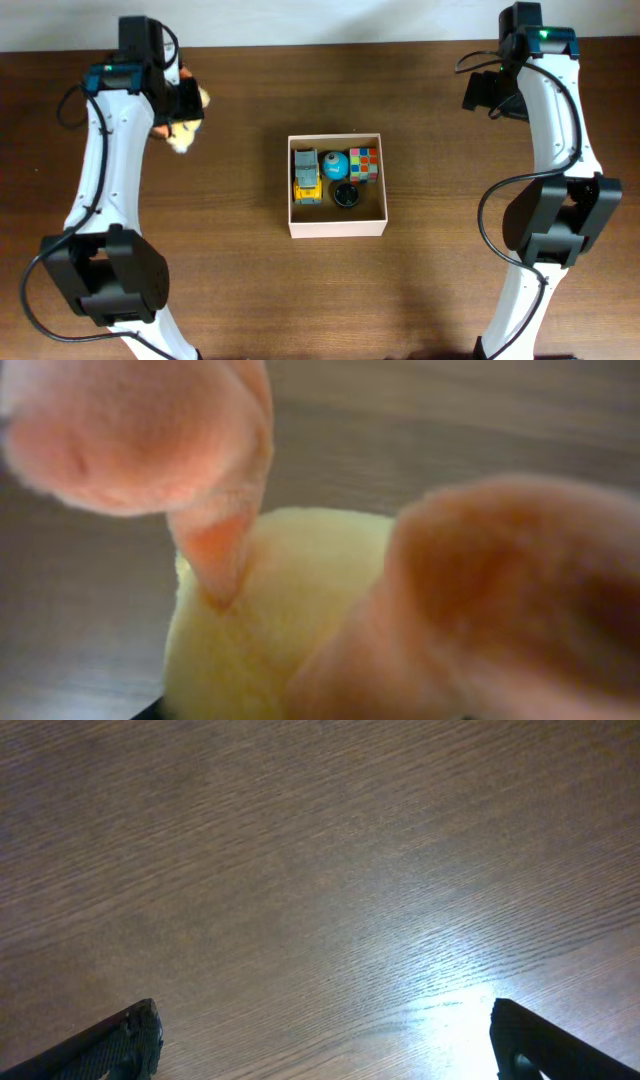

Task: Pack container
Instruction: 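Lift the duck and carry it right toward the box, then lower the duck into the box's lower-left area and open the left gripper, then raise the left gripper and withdraw it to the upper left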

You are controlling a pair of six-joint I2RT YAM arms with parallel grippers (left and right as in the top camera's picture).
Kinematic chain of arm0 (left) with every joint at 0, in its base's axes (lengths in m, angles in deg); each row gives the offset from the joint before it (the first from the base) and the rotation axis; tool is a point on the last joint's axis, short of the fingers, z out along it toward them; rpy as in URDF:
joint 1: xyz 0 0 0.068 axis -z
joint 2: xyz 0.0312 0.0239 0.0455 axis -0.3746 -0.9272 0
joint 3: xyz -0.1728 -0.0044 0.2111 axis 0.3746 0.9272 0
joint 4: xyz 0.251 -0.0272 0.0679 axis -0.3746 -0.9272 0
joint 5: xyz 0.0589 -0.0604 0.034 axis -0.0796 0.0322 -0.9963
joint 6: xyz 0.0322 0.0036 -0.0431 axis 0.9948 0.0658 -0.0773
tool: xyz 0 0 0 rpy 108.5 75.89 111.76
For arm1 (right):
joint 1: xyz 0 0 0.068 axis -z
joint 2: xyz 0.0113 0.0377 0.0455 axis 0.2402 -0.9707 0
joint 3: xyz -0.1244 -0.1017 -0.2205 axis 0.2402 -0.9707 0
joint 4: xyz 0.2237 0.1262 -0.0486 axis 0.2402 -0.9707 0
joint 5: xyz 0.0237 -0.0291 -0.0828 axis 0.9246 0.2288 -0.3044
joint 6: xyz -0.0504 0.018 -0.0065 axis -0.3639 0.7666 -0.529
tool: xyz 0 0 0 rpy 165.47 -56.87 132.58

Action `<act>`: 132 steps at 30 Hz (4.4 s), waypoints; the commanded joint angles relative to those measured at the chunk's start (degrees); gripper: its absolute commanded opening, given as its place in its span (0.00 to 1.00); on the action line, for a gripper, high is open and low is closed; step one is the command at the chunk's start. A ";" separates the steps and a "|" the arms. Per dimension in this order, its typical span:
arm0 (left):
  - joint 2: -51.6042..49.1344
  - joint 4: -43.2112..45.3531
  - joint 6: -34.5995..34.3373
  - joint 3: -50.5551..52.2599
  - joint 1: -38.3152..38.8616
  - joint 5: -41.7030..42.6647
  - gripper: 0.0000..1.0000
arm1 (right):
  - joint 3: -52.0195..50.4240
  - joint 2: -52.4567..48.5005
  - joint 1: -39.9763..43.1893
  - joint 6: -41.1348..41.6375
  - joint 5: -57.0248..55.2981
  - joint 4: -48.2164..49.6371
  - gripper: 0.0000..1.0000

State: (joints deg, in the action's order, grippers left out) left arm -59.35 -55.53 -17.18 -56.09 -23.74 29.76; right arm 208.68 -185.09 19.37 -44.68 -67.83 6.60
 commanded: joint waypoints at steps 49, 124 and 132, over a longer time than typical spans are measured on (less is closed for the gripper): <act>-2.62 -15.76 27.76 -7.21 31.26 5.11 0.48 | -0.04 1.07 -0.20 0.48 -0.72 0.17 0.99; -13.44 -20.20 28.76 -12.70 35.60 1.46 0.99 | -0.04 1.07 -0.20 0.48 -0.72 0.17 0.99; -13.44 -21.84 25.20 -23.93 33.38 -2.01 0.99 | -0.04 1.07 -0.20 0.48 -0.72 0.17 0.99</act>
State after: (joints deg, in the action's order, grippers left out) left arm -72.62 -77.15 10.23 -75.80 11.56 30.39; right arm 208.68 -185.09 19.37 -44.65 -67.83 6.62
